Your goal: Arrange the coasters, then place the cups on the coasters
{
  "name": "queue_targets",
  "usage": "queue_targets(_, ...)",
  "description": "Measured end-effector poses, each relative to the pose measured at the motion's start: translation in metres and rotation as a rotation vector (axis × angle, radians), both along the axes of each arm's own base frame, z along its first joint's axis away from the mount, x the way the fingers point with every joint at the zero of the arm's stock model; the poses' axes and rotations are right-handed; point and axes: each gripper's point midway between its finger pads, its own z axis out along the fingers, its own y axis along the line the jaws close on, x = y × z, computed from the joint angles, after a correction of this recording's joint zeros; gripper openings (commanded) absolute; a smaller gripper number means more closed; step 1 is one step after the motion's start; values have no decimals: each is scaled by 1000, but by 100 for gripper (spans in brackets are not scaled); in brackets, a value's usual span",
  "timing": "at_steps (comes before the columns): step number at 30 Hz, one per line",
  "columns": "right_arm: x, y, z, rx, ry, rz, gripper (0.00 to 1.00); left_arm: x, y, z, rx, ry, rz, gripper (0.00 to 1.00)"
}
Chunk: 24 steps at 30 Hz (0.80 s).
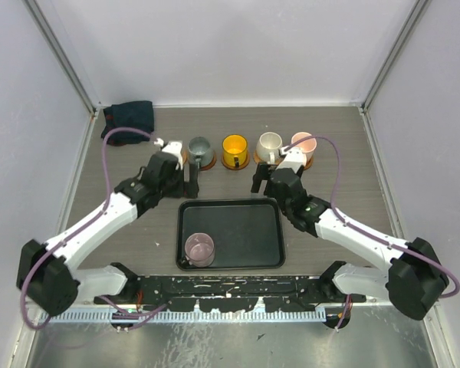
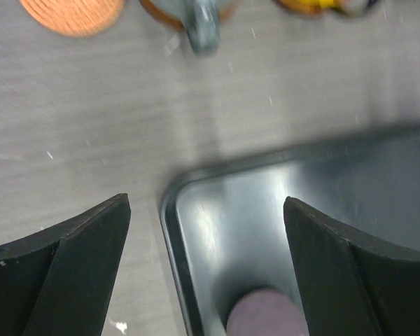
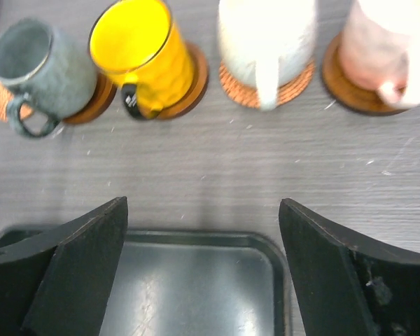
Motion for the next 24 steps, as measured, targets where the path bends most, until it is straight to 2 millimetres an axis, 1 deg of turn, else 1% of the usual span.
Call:
queue_targets(1,3,-7,5,9,-11,-22,95,-16,-1,-7,-8,20,-35,92)
queue_targets(4,14,-29,16,33,-34,-89,95,-56,-3,-21,-36,68,-122,92)
queue_targets(5,17,-37,17,41,-34,-113,95,-66,-3,-23,-45,81,-144,92)
queue_targets(7,22,-49,16,46,-27,-143,95,-86,-5,-24,-71,105,-195,93)
queue_targets(10,25,-61,12,53,-7,-174,95,-106,-10,-16,-114,113,-254,96)
queue_targets(13,25,-60,10,63,2,-169,95,-124,-14,-4,-163,111,-314,97)
queue_targets(16,24,-58,10,68,6,-158,95,-139,-18,0,-192,136,-374,97)
queue_targets(21,24,-58,9,69,9,-154,95,-171,-20,-14,-181,264,-456,98)
queue_targets(24,22,-59,4,63,17,-153,95,-191,-19,-23,-148,331,-496,98)
